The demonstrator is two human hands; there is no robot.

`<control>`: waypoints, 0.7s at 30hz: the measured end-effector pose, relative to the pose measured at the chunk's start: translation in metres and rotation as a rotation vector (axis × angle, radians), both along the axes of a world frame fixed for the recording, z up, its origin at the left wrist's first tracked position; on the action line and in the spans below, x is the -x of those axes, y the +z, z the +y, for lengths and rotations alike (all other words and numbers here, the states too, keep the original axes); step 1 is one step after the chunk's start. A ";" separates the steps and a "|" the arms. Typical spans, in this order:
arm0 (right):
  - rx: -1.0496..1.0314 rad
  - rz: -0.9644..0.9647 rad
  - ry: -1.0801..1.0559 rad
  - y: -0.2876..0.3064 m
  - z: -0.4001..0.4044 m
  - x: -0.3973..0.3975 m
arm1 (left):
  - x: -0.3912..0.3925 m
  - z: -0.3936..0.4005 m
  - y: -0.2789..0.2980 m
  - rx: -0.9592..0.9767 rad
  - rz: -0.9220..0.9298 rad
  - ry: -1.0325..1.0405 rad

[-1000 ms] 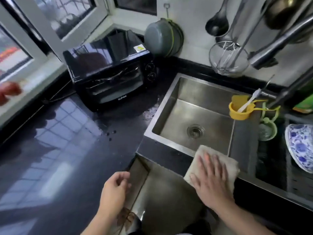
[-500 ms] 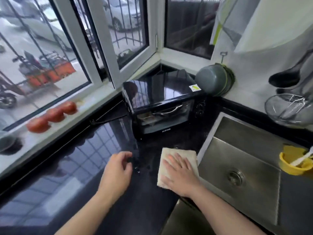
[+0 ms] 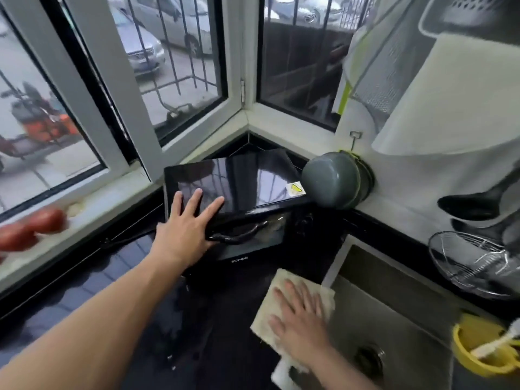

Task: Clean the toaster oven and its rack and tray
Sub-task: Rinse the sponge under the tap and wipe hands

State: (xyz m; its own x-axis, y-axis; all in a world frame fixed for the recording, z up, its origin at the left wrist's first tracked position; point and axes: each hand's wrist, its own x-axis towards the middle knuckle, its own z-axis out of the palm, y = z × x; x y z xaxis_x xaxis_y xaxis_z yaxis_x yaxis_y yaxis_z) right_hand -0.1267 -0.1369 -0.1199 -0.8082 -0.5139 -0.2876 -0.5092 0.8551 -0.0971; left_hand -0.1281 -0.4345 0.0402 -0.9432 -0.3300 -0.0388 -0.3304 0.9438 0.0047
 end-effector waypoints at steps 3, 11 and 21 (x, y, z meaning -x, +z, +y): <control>0.009 -0.007 -0.079 0.006 0.010 0.055 | 0.029 -0.008 0.000 -0.020 0.042 0.036; 0.011 -0.010 -0.438 0.009 0.016 0.206 | 0.062 -0.042 -0.008 -0.017 0.082 0.031; 0.169 -0.003 0.042 -0.005 -0.117 0.091 | 0.086 -0.046 -0.012 -0.030 0.079 0.099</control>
